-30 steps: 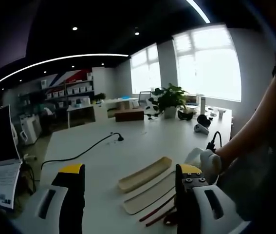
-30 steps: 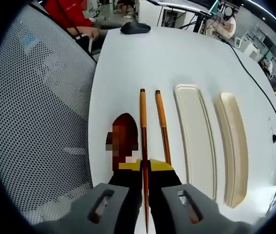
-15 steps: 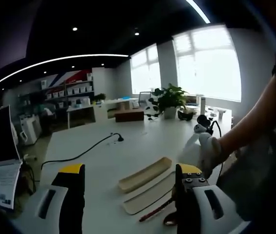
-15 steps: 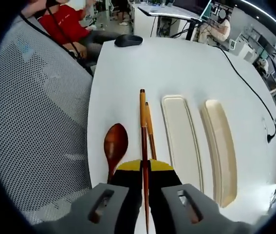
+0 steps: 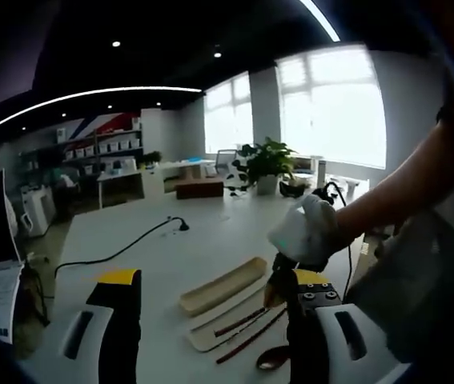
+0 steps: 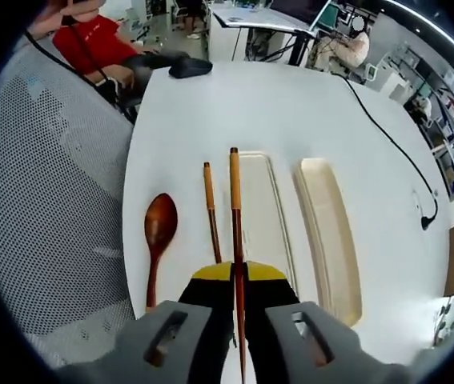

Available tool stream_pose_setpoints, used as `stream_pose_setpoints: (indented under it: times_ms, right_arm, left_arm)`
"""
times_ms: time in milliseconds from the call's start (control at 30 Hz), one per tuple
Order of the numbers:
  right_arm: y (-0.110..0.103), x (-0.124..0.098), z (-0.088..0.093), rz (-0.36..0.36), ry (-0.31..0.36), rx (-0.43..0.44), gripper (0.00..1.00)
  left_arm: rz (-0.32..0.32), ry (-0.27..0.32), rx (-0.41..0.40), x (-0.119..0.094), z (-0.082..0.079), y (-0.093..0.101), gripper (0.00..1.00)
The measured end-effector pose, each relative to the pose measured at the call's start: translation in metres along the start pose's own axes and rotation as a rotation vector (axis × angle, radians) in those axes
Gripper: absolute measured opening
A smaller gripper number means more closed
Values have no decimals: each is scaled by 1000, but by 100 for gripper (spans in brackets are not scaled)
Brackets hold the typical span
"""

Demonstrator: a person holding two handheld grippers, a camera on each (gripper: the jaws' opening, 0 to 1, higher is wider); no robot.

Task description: Arrange the utensils inside the cutlery case until each visible utensil rests in its matching compartment.

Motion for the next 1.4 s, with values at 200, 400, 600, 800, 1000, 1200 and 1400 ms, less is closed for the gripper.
stream_pose_setpoints:
  times_ms: [200, 400, 600, 800, 1000, 1200, 1400]
  right_arm:
    - [9, -6, -2, 12, 4, -7, 0]
    - [17, -9, -4, 19, -6, -13, 0]
    - [26, -11, -4, 30, -11, -8, 0]
    - [29, -12, -6, 25, -20, -13, 0]
    - [34, -16, -8, 40, -20, -25, 0]
    - [42, -21, -11, 55, -19, -25, 0]
    - [51, -26, -13, 68, -13, -20, 0]
  left_arm:
    - [8, -11, 0, 0, 1, 1, 76]
    - [19, -15, 22, 0, 1, 3, 76]
    - [19, -15, 17, 0, 1, 3, 76]
    - [26, -17, 17, 1, 1, 3, 76]
    - [24, -18, 11, 1, 1, 3, 76]
    - [31, -25, 16, 1, 3, 4, 76]
    - [32, -29, 15, 1, 3, 4, 76]
Point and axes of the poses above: the point that each gripper's makers call its tool centre point, and the gripper's own axes: x roughly forward along the fingers, y roughly to its right, z roughly out of its underside, the point moved 10 cm from there along -x, roughly backward along the fingers, and after that the axes turned 13 degrees about -z, right-handed, at the moved point
